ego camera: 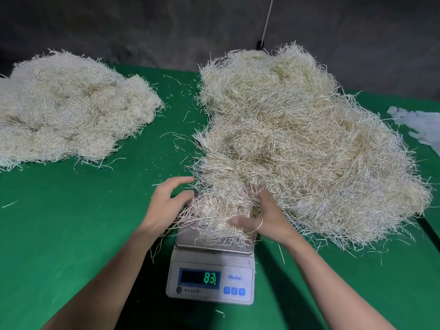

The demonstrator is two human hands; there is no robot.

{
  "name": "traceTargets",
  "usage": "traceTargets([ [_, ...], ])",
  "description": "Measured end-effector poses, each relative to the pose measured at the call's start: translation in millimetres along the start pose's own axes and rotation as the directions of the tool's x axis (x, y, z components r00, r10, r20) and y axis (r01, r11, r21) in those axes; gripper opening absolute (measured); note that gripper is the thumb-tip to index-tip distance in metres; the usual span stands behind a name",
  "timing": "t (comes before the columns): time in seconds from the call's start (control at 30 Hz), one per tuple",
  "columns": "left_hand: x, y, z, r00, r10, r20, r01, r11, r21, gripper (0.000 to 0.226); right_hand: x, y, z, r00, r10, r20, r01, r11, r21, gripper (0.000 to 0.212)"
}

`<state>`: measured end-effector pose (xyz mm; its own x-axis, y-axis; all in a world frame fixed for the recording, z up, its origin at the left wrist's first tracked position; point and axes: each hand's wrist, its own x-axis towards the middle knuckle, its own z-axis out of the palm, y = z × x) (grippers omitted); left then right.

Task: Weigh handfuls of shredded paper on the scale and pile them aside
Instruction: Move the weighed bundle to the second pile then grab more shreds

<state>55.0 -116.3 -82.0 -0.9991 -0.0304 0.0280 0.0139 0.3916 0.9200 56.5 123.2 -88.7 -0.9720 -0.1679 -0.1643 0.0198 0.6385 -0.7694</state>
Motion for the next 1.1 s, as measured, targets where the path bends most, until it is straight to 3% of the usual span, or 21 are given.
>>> traceTargets([
  [0.1,-2,9,2,0.998,0.034,-0.060,-0.032,0.999,0.041,0.030,-6,-10,-19,0.989,-0.008,0.146,0.017,0.998,-0.064,0.113],
  [0.2,-3,13,3,0.994,0.067,-0.082,-0.055,0.989,0.137,0.030,-11,-18,-40,0.956,0.100,0.276,0.005,0.935,-0.356,0.116],
  [0.33,-6,18,5,0.992,0.072,-0.105,-0.055,0.985,0.161,0.028,-17,-23,-60,0.966,0.114,0.234,0.030,0.845,-0.534,0.101],
  [0.43,-6,22,6,0.991,0.076,-0.107,-0.059,0.986,0.156,0.025,-20,-26,-63,0.988,-0.026,0.150,0.090,0.894,-0.440,0.078],
  [0.6,-5,27,6,0.987,0.106,-0.119,-0.091,0.988,0.126,0.022,-21,-29,-54,0.983,-0.167,0.077,0.184,0.917,-0.353,0.063],
  [1.1,-4,31,4,0.984,0.135,-0.114,-0.123,0.987,0.104,0.019,-17,-30,-48,0.976,-0.206,0.066,0.216,0.932,-0.291,0.051],
])
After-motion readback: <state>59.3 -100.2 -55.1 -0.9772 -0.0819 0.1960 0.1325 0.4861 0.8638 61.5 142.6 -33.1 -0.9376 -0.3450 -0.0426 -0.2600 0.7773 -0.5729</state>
